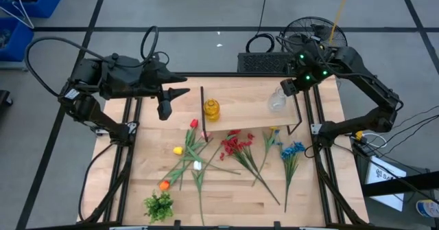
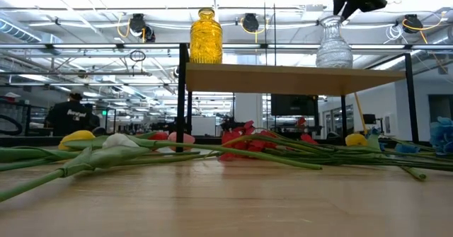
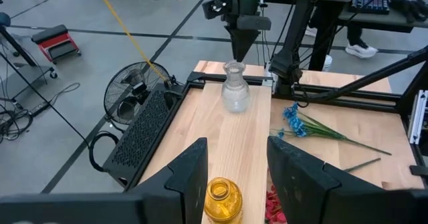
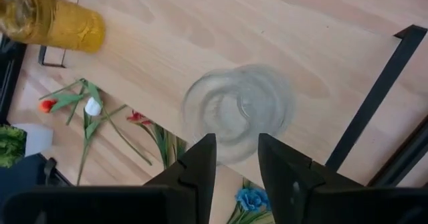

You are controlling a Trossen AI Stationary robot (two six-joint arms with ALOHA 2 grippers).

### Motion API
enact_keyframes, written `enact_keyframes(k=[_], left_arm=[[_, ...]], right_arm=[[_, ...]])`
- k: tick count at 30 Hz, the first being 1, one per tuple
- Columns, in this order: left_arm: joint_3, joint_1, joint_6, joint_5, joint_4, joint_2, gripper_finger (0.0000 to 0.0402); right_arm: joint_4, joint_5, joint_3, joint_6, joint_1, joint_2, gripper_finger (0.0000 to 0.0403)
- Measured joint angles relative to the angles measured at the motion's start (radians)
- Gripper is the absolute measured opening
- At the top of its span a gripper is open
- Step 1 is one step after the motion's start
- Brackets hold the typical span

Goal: Pick and place flowers into a vace then onto a shelf
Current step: Put the transparent vase on the shelf, then put the blue flowers into the transparent vase

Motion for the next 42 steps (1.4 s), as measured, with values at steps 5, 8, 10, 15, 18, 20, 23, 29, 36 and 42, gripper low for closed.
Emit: enact_keyframes(k=[5, 8, 10, 15, 18, 20, 23, 29, 36, 42], left_arm=[[0.000, 0.000, 0.000, 0.000, 0.000, 0.000, 0.0161], [0.000, 0.000, -0.005, 0.000, 0.000, 0.000, 0.0161], [0.000, 0.000, -0.037, 0.000, -0.008, 0.000, 0.0161], [0.000, 0.000, -0.220, 0.053, -0.145, 0.000, 0.0161], [0.000, -0.010, -0.385, 0.109, -0.296, 0.000, 0.0161], [-0.016, -0.023, -0.463, 0.139, -0.320, -0.002, 0.0161], [-0.050, -0.054, -0.476, 0.181, -0.277, -0.008, 0.0161], [-0.093, -0.093, -0.490, 0.114, -0.299, 0.002, 0.0161], [-0.163, -0.095, -0.536, 0.039, -0.298, 0.001, 0.0161], [-0.224, -0.095, -0.575, 0.032, -0.297, 0.002, 0.0161]], right_arm=[[0.002, 0.001, 0.000, -0.020, 0.000, -0.033, 0.0107], [0.012, 0.000, 0.000, -0.020, 0.000, -0.057, 0.0107], [0.009, -0.024, 0.000, -0.022, 0.000, -0.079, 0.0107], [0.007, -0.209, 0.000, -0.027, 0.030, -0.154, 0.0095], [-0.001, -0.291, 0.000, 0.061, 0.091, -0.201, 0.0087], [-0.023, -0.318, 0.000, 0.137, 0.143, -0.233, 0.0085], [-0.078, -0.308, -0.005, 0.260, 0.230, -0.277, 0.0087], [-0.072, -0.285, -0.150, 0.410, 0.372, -0.381, 0.0110], [0.030, -0.287, -0.489, 0.457, 0.425, -0.418, 0.0157], [0.304, -0.463, -0.831, 0.630, 0.527, -0.363, 0.0161]])
